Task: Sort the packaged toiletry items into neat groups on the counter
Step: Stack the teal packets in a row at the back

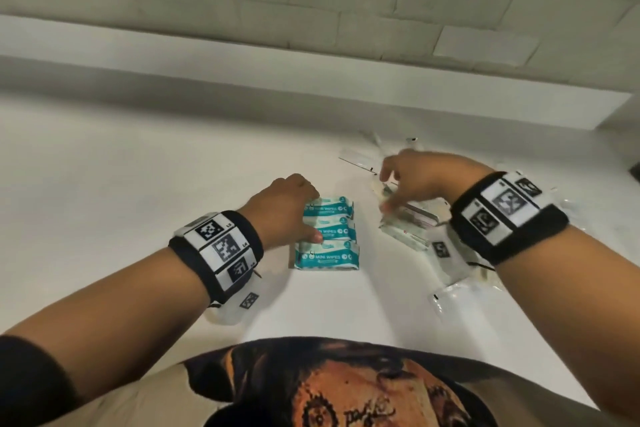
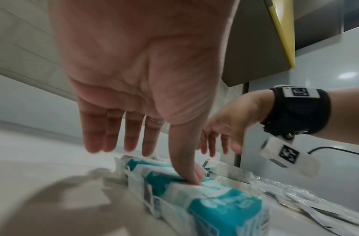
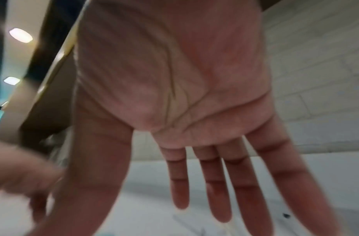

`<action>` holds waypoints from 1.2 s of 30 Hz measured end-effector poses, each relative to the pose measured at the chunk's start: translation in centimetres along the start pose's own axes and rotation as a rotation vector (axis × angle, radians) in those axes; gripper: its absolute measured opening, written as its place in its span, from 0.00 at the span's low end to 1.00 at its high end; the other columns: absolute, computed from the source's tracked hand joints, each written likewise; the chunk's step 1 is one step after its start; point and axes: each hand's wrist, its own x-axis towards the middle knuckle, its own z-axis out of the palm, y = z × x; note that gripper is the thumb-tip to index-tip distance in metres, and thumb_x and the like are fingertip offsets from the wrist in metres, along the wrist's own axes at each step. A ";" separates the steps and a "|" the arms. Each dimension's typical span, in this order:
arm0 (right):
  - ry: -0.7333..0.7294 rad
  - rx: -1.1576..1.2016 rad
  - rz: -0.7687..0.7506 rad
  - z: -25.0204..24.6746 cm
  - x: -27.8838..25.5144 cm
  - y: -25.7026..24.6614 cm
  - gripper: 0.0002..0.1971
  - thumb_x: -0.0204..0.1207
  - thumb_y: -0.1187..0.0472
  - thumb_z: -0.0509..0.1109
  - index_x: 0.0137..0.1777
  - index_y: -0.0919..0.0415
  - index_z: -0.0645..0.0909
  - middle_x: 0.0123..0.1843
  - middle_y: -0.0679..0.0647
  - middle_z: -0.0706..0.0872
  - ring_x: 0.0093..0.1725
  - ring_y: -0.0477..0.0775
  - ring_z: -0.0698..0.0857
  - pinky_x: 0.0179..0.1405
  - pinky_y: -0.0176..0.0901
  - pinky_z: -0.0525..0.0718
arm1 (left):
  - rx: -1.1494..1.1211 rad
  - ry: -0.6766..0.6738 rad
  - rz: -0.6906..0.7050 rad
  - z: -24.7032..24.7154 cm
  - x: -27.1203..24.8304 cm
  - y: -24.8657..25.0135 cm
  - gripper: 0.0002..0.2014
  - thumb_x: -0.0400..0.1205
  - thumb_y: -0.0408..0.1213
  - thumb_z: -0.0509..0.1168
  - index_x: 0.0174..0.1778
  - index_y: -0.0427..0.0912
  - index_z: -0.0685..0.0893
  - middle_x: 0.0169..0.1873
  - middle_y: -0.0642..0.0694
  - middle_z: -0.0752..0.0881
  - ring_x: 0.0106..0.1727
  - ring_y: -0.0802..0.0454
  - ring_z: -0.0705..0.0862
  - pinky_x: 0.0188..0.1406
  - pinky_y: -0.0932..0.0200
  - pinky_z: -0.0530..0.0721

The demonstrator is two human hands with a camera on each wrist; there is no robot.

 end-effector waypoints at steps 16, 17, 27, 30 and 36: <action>-0.299 0.997 0.090 2.7 3.3 1.5 0.13 0.86 0.62 0.56 0.60 0.67 0.79 0.48 0.69 0.88 0.41 0.63 0.86 0.32 0.49 0.84 | 0.025 -0.080 0.078 0.5 1.4 -0.1 0.33 0.72 0.51 0.75 0.74 0.54 0.74 0.71 0.54 0.74 0.69 0.50 0.72 0.69 0.49 0.74; -0.310 0.978 0.092 2.7 3.6 1.3 0.14 0.86 0.59 0.58 0.61 0.66 0.79 0.48 0.68 0.88 0.40 0.63 0.87 0.31 0.48 0.85 | 0.030 -0.084 0.081 0.5 1.4 -0.1 0.34 0.72 0.51 0.75 0.75 0.54 0.73 0.72 0.54 0.73 0.70 0.50 0.72 0.69 0.50 0.74; 0.017 0.642 -0.045 0.9 6.9 -2.8 0.09 0.78 0.66 0.70 0.57 0.62 0.83 0.53 0.59 0.88 0.45 0.54 0.87 0.42 0.44 0.87 | 0.146 -0.006 0.124 0.0 1.4 0.1 0.33 0.70 0.58 0.74 0.72 0.60 0.75 0.69 0.52 0.68 0.68 0.47 0.66 0.70 0.51 0.66; 0.060 0.259 -0.100 2.0 7.6 -4.0 0.11 0.78 0.66 0.69 0.57 0.56 0.86 0.58 0.51 0.86 0.49 0.48 0.82 0.44 0.39 0.78 | 0.172 -0.028 0.147 -0.1 1.4 0.2 0.33 0.71 0.57 0.73 0.73 0.58 0.74 0.75 0.51 0.65 0.73 0.45 0.63 0.75 0.49 0.63; -0.044 0.035 -0.012 0.9 2.1 0.1 0.19 0.69 0.46 0.77 0.55 0.52 0.78 0.53 0.48 0.84 0.47 0.49 0.81 0.42 0.43 0.80 | 0.083 -0.166 0.133 -0.3 1.5 0.4 0.35 0.75 0.49 0.73 0.78 0.51 0.68 0.83 0.54 0.59 0.81 0.51 0.64 0.76 0.53 0.67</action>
